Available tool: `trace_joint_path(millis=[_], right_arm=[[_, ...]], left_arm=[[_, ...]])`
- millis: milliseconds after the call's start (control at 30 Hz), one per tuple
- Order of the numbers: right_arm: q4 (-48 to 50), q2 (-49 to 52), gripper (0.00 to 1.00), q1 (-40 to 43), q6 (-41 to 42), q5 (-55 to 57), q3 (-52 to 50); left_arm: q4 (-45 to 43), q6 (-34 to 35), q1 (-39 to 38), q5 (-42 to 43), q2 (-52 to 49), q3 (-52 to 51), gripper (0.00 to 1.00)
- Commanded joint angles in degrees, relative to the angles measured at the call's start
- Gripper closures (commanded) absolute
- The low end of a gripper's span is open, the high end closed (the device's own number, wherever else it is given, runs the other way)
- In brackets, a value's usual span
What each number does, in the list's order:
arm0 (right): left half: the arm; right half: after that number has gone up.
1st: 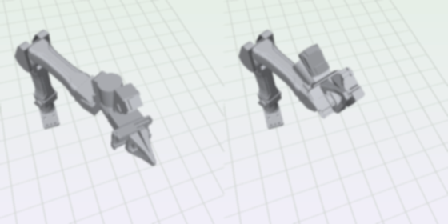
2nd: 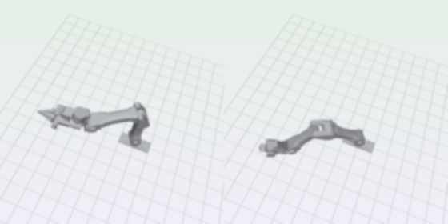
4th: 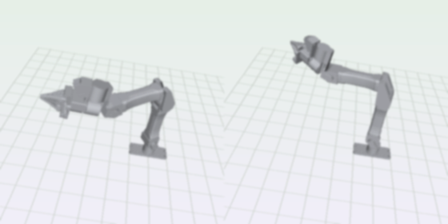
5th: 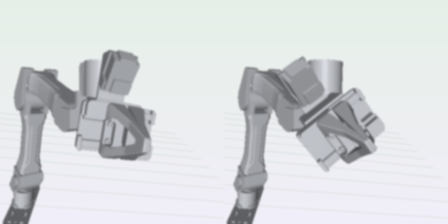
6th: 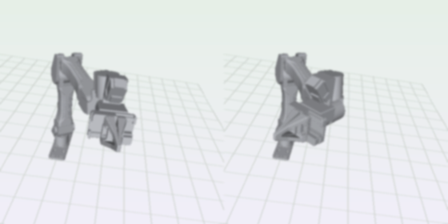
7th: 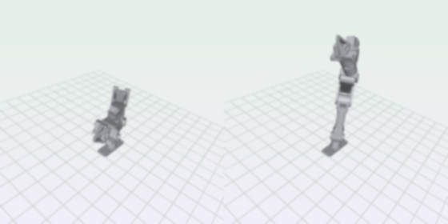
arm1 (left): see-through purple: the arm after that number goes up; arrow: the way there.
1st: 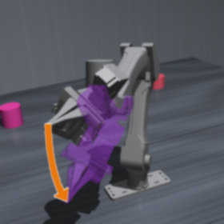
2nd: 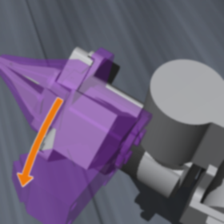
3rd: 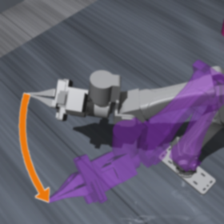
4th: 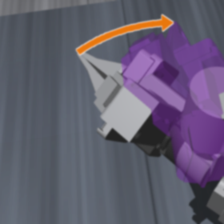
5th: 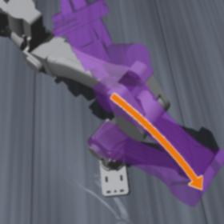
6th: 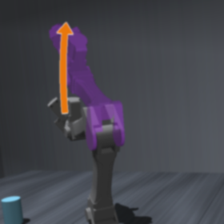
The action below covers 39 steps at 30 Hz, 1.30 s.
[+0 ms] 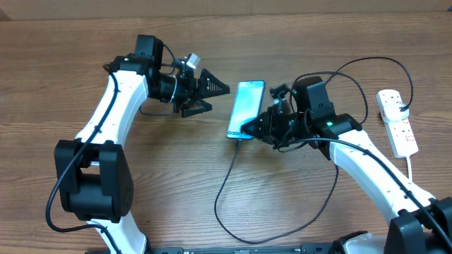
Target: Plug charger to phone and switch on socket
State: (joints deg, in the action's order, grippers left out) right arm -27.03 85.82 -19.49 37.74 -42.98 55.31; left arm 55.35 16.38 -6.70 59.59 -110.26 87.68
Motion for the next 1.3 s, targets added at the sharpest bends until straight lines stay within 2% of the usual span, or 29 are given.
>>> trace_joint_path(millis=[0, 167, 533, 700, 933, 1200, 1267], right_arm=[[-2.4, -0.8, 0.96, 0.2, -6.2, 13.1, 0.9], [-7.0, -0.7, 0.96, 0.2, -8.6, 19.4, 0.9], [-12.1, 8.5, 0.96, 0.2, -16.9, 19.8, 0.9], [-12.1, 13.1, 0.96, 0.2, -20.0, 18.5, 0.9], [-10.3, 18.7, 0.96, 1.8, -20.0, 13.3, 0.9], [-8.2, 20.6, 0.96, 5.6, -20.5, 13.3, 0.9], [-8.2, 20.6, 0.92, 6.0, -21.7, 13.3, 0.9]], left_arm=[[0.6, 0.4, 0.0, -6.8, 0.5, 0.2, 0.00], [2.4, 0.4, 0.0, -15.1, 0.5, 0.2, 0.00], [3.0, 0.4, -0.1, -33.4, 0.5, 0.2, 0.00], [2.9, 0.4, -0.1, -36.9, 0.4, 0.2, 0.00], [2.9, 0.3, -0.1, -40.6, 0.4, 0.2, 0.01], [2.9, 0.4, -0.1, -40.7, 0.5, 0.2, 0.00], [2.9, 0.4, -0.1, -40.7, 0.5, 0.2, 0.00]])
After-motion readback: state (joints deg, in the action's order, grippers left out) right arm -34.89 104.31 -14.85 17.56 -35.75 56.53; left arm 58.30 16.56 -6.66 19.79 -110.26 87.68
